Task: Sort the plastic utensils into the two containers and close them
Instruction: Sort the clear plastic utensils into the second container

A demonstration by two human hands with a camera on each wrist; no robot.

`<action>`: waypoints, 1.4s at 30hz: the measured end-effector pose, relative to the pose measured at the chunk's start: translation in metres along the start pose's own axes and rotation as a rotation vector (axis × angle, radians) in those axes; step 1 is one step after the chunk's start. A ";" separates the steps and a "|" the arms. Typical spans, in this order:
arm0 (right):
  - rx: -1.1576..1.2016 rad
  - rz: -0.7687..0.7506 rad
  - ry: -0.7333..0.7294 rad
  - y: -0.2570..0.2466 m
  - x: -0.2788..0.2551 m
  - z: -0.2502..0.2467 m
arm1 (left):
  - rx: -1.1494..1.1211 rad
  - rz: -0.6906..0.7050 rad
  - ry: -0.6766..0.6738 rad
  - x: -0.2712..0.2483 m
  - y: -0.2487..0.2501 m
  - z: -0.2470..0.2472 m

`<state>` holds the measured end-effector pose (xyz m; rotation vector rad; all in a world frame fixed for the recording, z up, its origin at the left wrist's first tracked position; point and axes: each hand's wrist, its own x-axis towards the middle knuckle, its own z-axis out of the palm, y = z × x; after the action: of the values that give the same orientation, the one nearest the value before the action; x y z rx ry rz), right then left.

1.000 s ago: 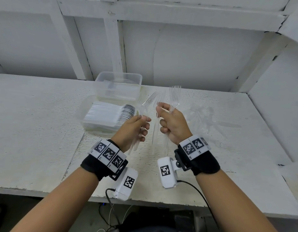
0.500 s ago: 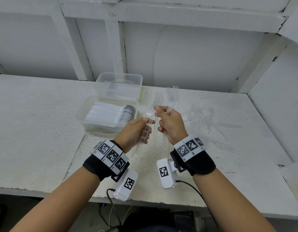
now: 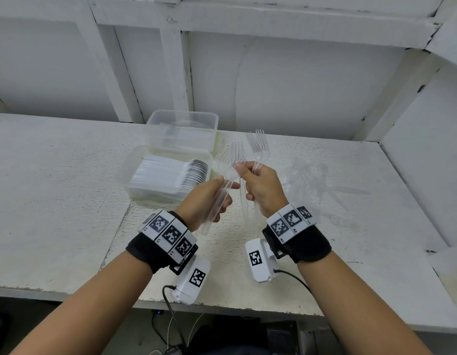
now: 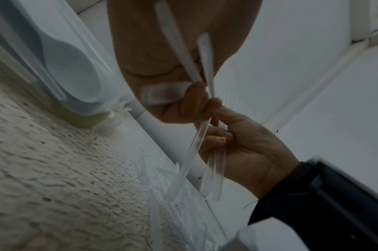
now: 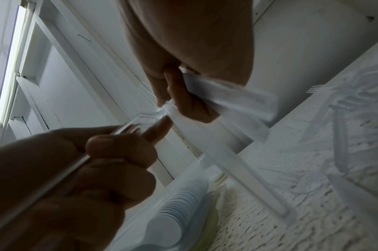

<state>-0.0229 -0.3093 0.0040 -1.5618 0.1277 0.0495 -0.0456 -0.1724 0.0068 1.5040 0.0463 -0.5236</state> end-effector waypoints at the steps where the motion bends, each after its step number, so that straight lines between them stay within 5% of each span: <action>1: -0.022 -0.018 -0.011 0.000 0.000 0.000 | -0.005 -0.010 -0.010 0.000 0.000 -0.002; 8: -0.094 -0.094 -0.021 -0.003 0.002 -0.003 | -0.027 -0.094 -0.082 -0.001 0.004 -0.004; 12: -0.071 -0.116 0.003 -0.001 0.004 0.000 | -0.028 0.005 0.017 0.002 0.000 0.005; 19: 0.137 0.060 0.078 -0.001 0.004 0.004 | 0.298 0.219 0.175 0.003 -0.006 0.008; 27: 0.114 0.071 0.144 0.000 0.002 0.009 | 0.583 0.293 0.200 0.009 -0.009 0.011; 35: -0.002 0.054 0.140 -0.002 -0.001 0.010 | 0.224 0.170 0.145 0.011 -0.013 0.015; 42: 0.025 0.082 0.097 -0.003 -0.003 0.007 | 0.130 0.164 0.255 0.008 -0.007 0.008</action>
<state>-0.0253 -0.3019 0.0075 -1.5341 0.2684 0.0364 -0.0429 -0.1822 -0.0018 1.6780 0.0877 -0.2045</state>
